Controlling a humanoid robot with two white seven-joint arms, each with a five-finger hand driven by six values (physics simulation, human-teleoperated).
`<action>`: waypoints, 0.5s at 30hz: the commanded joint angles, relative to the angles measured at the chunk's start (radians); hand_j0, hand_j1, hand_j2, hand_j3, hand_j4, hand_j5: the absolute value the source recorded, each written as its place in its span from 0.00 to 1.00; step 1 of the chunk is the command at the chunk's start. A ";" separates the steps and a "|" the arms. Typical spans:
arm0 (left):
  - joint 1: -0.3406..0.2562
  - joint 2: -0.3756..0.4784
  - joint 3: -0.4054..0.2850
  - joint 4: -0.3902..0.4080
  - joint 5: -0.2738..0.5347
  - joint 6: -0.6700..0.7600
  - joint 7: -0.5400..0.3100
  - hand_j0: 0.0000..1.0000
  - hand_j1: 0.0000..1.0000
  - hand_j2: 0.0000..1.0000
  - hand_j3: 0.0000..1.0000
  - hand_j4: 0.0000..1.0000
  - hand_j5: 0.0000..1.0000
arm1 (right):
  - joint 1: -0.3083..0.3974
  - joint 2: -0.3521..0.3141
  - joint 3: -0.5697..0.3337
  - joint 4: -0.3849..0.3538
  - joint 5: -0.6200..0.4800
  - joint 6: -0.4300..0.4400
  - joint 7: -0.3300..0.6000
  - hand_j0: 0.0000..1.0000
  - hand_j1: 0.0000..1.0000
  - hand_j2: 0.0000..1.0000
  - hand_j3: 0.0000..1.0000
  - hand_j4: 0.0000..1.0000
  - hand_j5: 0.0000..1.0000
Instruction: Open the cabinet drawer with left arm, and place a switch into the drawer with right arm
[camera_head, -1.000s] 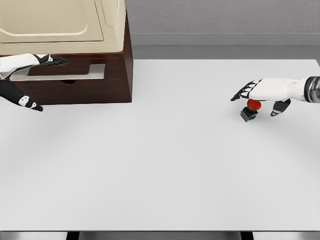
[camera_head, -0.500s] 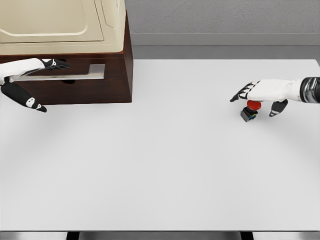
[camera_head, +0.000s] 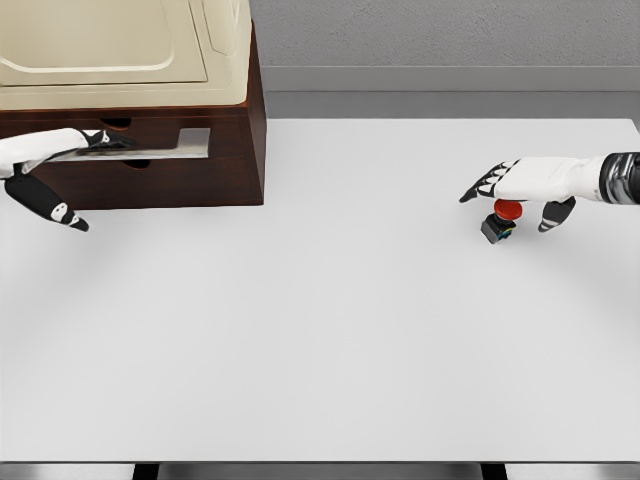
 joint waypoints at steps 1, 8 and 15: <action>0.000 0.001 0.000 0.003 -0.002 -0.001 0.000 1.00 1.00 1.00 1.00 1.00 1.00 | 0.000 -0.001 -0.001 -0.005 -0.004 0.002 0.000 1.00 1.00 1.00 1.00 1.00 1.00; 0.015 0.012 -0.010 -0.013 -0.002 -0.083 0.000 1.00 1.00 1.00 1.00 1.00 1.00 | 0.002 -0.001 -0.001 -0.014 -0.004 0.002 0.000 1.00 1.00 1.00 1.00 1.00 1.00; 0.015 0.035 -0.010 -0.026 0.016 -0.125 0.000 1.00 1.00 1.00 1.00 1.00 1.00 | 0.002 -0.002 0.022 -0.037 -0.004 0.002 0.000 1.00 1.00 1.00 1.00 1.00 1.00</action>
